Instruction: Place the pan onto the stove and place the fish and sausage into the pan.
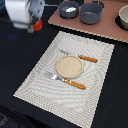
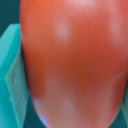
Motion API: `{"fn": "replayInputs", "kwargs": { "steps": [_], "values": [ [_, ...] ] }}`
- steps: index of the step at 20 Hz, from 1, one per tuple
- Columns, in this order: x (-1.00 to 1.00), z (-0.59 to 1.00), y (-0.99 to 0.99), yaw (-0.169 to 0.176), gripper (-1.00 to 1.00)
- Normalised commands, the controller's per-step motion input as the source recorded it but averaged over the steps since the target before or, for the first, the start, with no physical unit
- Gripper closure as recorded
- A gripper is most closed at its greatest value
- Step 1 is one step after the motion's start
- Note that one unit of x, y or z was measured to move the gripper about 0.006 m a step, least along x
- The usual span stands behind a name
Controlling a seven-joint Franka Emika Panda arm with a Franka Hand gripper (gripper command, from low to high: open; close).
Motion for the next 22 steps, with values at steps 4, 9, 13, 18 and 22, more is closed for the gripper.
{"fn": "replayInputs", "kwargs": {
  "steps": [4,9,13,18,22],
  "values": [
    [0.00,0.48,1.00,0.000,1.00],
    [0.00,0.20,1.00,0.000,1.00],
    [0.00,-0.07,1.00,0.000,1.00],
    [0.00,-0.23,1.00,0.000,1.00],
    [0.00,-0.24,0.98,-0.001,1.00]
  ]
}}
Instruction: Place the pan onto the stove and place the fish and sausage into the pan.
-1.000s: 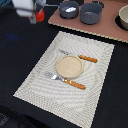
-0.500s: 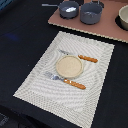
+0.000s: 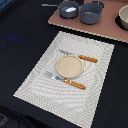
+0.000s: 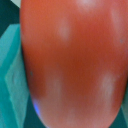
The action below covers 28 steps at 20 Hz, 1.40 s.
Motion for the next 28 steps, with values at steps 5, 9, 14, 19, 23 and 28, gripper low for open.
{"fn": "replayInputs", "kwargs": {
  "steps": [5,9,14,19,23,28],
  "values": [
    [0.04,-0.35,0.84,-0.010,1.00],
    [0.13,-0.42,0.78,-0.015,1.00],
    [0.16,-0.44,0.65,-0.010,1.00],
    [0.26,-0.41,0.47,-0.028,1.00],
    [0.32,-0.32,0.41,-0.042,1.00],
    [0.19,-0.19,0.35,-0.035,-1.00]
  ]
}}
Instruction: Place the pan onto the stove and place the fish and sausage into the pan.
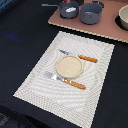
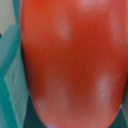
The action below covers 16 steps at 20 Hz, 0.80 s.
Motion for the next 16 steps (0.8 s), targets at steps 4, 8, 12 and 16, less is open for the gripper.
{"fn": "replayInputs", "kwargs": {
  "steps": [4,8,12,16],
  "values": [
    [0.00,-0.02,0.35,-0.006,-1.00],
    [-0.03,0.32,0.33,0.000,-1.00],
    [-0.03,0.53,0.31,0.000,-1.00],
    [0.03,1.00,0.09,-0.029,-1.00]
  ]
}}
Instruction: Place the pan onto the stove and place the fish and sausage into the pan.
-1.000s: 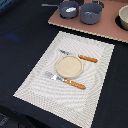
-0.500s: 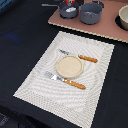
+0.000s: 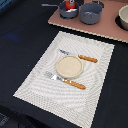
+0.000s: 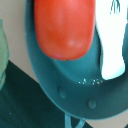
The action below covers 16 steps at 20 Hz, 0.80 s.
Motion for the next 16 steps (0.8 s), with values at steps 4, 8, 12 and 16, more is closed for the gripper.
{"fn": "replayInputs", "kwargs": {
  "steps": [4,8,12,16],
  "values": [
    [0.13,1.00,-0.05,-0.093,-1.00],
    [0.20,1.00,-0.04,-0.125,-1.00],
    [0.12,0.96,-0.17,-0.142,-1.00],
    [-0.01,0.12,-0.11,-0.081,-1.00]
  ]
}}
